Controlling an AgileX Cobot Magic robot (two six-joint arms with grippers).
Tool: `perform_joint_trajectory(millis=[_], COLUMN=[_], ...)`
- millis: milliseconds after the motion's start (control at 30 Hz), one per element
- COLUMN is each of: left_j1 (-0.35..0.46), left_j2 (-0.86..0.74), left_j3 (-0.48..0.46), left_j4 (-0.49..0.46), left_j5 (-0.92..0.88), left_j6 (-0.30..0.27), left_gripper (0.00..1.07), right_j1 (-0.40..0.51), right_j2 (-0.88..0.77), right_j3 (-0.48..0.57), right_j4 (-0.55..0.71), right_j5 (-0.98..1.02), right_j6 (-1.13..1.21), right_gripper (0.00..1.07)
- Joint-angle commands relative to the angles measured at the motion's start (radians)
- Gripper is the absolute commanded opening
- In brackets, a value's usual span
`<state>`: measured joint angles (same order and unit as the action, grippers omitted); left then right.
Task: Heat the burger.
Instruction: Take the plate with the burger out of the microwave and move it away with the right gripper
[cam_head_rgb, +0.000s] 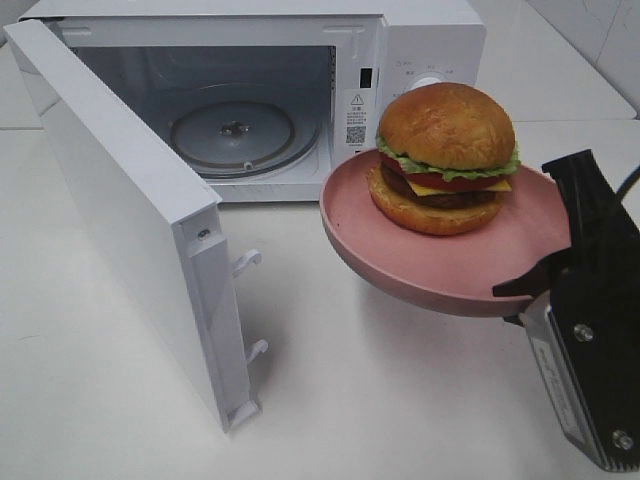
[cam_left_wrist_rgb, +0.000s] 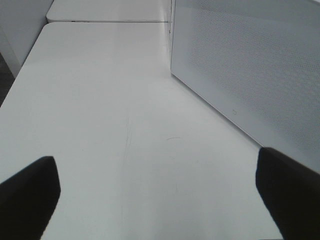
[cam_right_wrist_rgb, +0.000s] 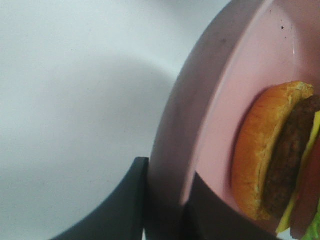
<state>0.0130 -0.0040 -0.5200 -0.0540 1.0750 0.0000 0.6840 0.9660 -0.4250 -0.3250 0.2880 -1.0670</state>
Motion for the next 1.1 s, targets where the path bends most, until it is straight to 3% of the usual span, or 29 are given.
perform_joint_trajectory(millis=[33, 400, 767, 1100], left_j1=[0.001, 0.001, 0.001, 0.001], left_j2=[-0.018, -0.018, -0.018, -0.018], left_j3=[0.003, 0.003, 0.003, 0.003], left_j4=[0.000, 0.000, 0.000, 0.000], left_j5=[-0.008, -0.008, -0.008, -0.008], left_j6=[0.000, 0.000, 0.000, 0.000], left_gripper=[1.00, 1.00, 1.00, 1.00], right_j1=[-0.004, -0.004, -0.004, -0.004], right_j2=[-0.054, -0.220, -0.226, -0.213], right_j3=[0.012, 0.063, 0.063, 0.063], right_j4=[-0.027, -0.149, -0.390, -0.451], right_j5=[-0.030, 0.138, 0.313, 0.439], right_j6=[0.009, 0.209, 0.539, 0.683], right_gripper=[0.00, 0.00, 0.00, 0.00])
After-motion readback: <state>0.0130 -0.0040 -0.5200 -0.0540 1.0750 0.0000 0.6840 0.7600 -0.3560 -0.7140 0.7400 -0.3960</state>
